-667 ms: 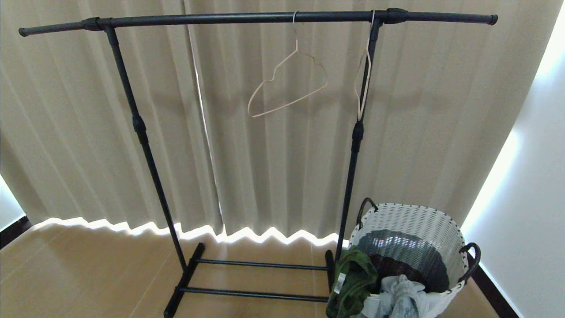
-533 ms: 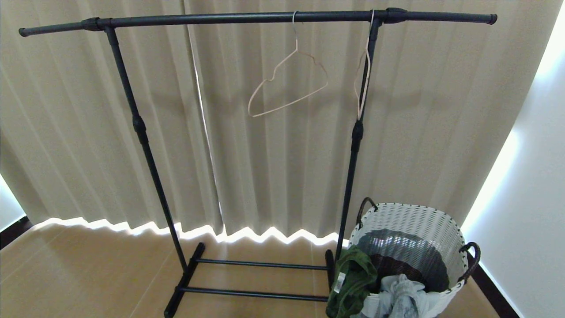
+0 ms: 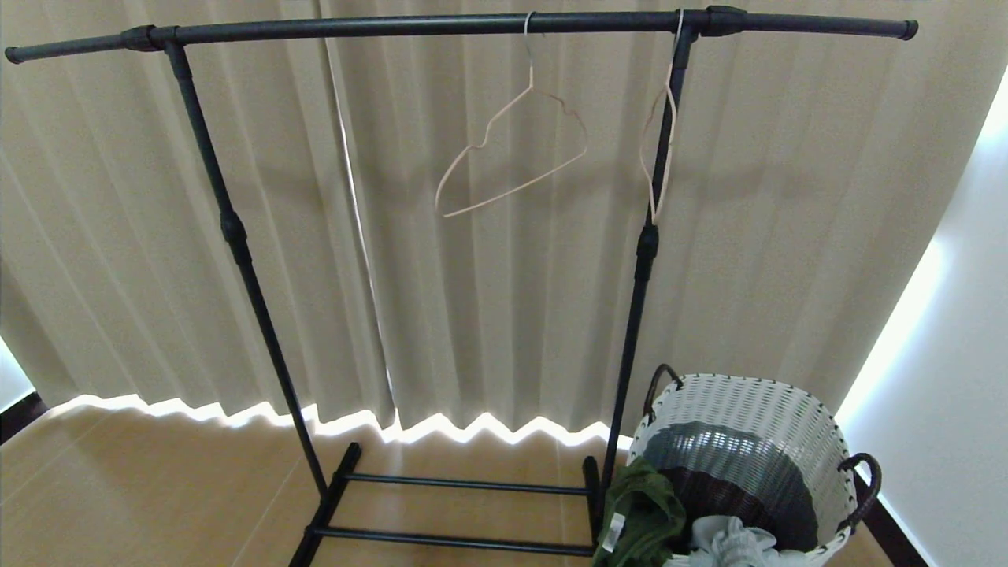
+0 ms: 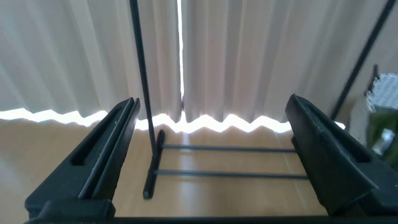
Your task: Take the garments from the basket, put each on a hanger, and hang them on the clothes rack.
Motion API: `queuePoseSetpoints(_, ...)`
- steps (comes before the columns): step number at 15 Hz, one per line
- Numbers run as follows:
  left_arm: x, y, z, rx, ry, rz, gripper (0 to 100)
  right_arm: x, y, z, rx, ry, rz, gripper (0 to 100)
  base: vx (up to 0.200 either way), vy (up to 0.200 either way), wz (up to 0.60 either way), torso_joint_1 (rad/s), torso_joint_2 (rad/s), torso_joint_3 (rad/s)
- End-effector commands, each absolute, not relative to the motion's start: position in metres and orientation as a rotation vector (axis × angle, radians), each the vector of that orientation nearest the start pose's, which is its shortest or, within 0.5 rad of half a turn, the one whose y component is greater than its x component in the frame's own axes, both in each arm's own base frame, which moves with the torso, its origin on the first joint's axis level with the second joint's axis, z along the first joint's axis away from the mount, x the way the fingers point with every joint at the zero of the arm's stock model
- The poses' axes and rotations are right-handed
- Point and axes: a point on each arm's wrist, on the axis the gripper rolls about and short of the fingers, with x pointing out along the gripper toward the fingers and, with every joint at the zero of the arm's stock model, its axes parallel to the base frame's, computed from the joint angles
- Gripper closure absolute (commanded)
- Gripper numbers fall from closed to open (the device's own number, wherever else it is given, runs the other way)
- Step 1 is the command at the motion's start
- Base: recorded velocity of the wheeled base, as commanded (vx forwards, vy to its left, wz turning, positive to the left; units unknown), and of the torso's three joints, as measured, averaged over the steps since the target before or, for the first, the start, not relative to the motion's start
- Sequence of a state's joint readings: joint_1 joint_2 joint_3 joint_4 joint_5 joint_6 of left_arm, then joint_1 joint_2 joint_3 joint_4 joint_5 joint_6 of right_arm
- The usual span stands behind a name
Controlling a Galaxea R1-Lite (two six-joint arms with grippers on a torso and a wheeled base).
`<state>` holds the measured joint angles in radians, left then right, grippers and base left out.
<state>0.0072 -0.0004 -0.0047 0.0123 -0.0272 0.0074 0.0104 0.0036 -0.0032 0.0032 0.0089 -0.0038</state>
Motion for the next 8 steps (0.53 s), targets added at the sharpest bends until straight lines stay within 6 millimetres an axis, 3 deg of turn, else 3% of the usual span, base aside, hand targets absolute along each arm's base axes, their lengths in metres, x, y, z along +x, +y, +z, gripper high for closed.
queuePoseSetpoints(1,-0.0230,-0.0008,0.0751,0.008,0.009,-0.020,0,-0.0228,0.0000,0.0761,-0.005,0.003,0.020,0,0.200,0.000,0.00,0.002,0.00,-0.002)
queuePoseSetpoints(3,-0.0232,-0.0008,0.0755,0.006,0.008,-0.018,0,-0.0228,0.0000,0.0761,-0.005,0.003,0.020,0,0.200,0.000,0.00,0.005,0.00,0.002)
queuePoseSetpoints(8,-0.0230,-0.0008,0.0751,0.006,0.009,-0.018,0,-0.0228,0.0000,0.0761,-0.005,0.003,0.021,0,0.000,0.000,0.00,0.000,0.00,0.000)
